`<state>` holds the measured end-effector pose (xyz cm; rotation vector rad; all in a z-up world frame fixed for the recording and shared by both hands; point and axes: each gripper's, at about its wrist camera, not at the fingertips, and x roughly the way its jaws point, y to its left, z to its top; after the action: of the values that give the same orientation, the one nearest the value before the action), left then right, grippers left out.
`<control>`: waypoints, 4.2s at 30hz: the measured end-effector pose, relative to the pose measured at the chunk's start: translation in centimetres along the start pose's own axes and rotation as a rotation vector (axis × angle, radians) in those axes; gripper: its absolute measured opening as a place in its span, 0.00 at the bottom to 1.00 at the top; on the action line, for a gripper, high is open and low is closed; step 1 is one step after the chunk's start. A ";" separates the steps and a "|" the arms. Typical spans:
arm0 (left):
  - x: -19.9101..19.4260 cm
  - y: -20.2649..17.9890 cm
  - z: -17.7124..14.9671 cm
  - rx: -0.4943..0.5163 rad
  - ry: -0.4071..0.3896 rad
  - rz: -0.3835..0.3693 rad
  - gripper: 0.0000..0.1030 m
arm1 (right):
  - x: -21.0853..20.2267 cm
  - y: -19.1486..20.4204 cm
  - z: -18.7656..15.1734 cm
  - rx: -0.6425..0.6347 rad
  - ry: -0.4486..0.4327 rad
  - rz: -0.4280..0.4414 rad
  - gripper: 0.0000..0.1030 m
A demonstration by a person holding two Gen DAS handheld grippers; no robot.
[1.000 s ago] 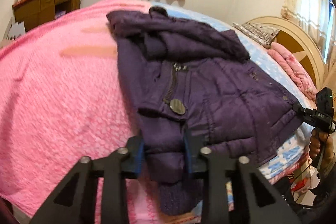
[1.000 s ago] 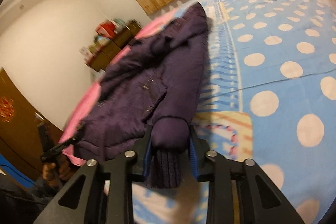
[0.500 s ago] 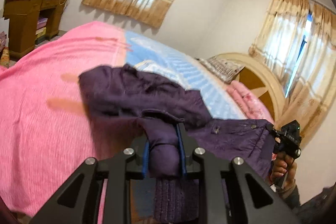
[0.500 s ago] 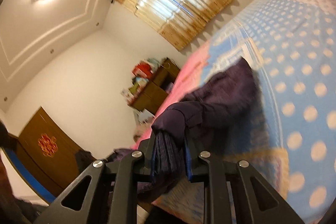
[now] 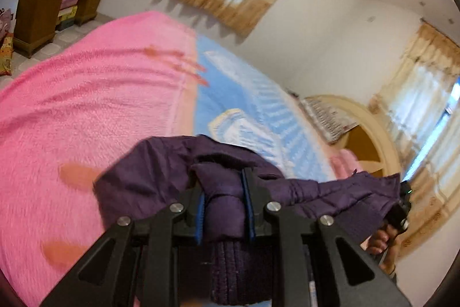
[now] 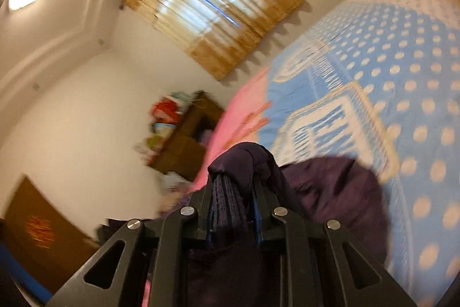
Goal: Fold large clothes
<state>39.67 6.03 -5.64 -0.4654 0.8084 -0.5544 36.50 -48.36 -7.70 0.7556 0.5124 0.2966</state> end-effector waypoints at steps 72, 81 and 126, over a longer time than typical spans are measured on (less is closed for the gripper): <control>18.8 -3.0 -2.0 0.617 0.005 0.681 0.23 | 22.0 -3.2 -6.1 -0.627 0.267 -0.648 0.20; 19.2 -3.2 -2.2 0.619 -0.003 0.747 0.42 | 22.0 -3.2 -6.3 -0.634 0.255 -0.666 0.24; 20.2 -6.5 -6.2 0.476 -0.049 0.752 1.00 | 20.7 0.7 -12.9 -0.734 0.256 -0.701 0.74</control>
<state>44.42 -12.55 -16.54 0.2688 0.7101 -0.0202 46.82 -31.51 -21.99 -0.1978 0.8107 -0.0881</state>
